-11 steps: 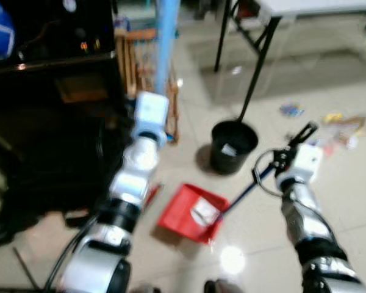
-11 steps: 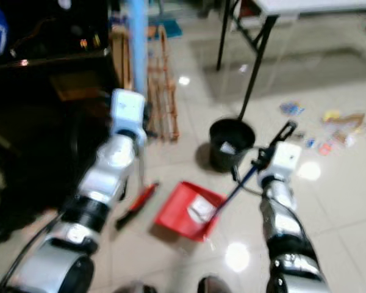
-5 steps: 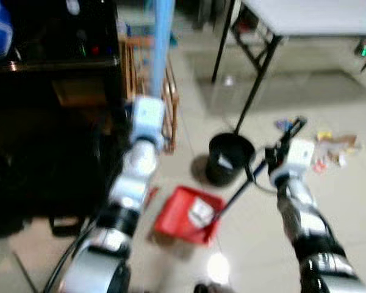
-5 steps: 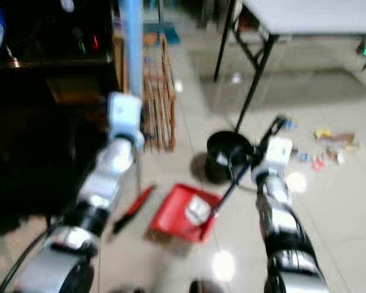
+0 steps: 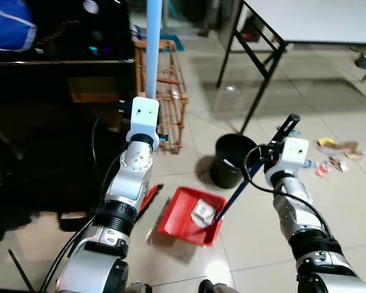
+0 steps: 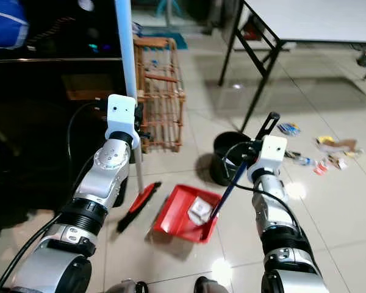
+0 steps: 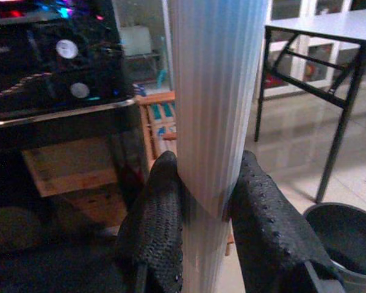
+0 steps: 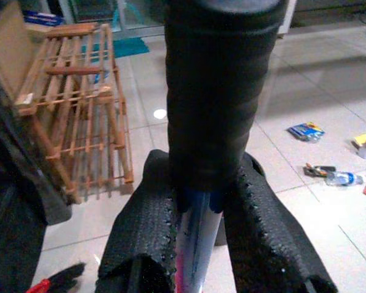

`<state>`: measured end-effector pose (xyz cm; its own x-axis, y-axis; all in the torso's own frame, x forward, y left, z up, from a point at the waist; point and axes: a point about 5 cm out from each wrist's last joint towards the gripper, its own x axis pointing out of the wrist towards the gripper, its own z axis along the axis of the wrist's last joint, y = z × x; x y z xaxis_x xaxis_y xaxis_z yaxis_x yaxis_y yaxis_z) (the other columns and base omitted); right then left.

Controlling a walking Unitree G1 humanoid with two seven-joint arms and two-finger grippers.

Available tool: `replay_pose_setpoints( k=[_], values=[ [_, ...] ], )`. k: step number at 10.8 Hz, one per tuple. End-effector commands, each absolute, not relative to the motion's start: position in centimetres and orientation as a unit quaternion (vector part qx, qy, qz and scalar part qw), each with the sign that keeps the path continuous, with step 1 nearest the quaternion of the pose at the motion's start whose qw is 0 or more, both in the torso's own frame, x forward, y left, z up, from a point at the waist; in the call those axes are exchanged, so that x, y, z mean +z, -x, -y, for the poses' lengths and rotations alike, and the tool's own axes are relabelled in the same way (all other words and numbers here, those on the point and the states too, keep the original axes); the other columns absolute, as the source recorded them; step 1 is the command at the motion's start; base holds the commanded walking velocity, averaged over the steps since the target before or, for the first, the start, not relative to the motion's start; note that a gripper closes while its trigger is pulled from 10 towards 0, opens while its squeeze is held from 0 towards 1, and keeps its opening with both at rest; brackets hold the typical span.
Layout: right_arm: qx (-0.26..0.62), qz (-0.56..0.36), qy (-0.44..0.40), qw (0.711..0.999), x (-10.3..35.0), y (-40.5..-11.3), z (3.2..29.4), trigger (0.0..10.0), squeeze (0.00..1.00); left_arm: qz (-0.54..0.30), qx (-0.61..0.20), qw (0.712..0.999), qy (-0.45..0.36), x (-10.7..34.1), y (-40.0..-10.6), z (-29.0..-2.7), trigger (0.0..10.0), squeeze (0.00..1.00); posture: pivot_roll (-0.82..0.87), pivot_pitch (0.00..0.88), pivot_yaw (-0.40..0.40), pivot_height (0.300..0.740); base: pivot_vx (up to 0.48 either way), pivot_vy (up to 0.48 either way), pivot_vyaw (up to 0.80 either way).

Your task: Sweep floor

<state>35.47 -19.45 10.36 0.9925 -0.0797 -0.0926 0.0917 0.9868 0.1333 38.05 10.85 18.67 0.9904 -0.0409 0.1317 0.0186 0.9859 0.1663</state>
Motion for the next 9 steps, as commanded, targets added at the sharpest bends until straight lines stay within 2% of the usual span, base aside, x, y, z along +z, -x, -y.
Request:
replay_pose_setpoints(
  k=[1, 9],
  values=[
    [-0.053, -0.016, -0.075, 0.996, 11.63, -35.95, 19.82, 10.0, 0.00, 0.101, -0.027, 0.991, -0.082, 20.29, -38.26, -10.11, 10.0, 0.00, -0.01, 0.134, -0.047, 0.740, 0.000, 0.000, 0.00],
    [-0.053, -0.019, -0.079, 0.995, 11.22, -35.73, 19.54, 10.0, 0.00, 0.099, -0.024, 0.991, -0.085, 20.17, -38.15, -10.34, 10.0, 0.00, -0.01, 0.159, -0.043, 0.740, 0.000, 0.000, 0.00]
  ],
)
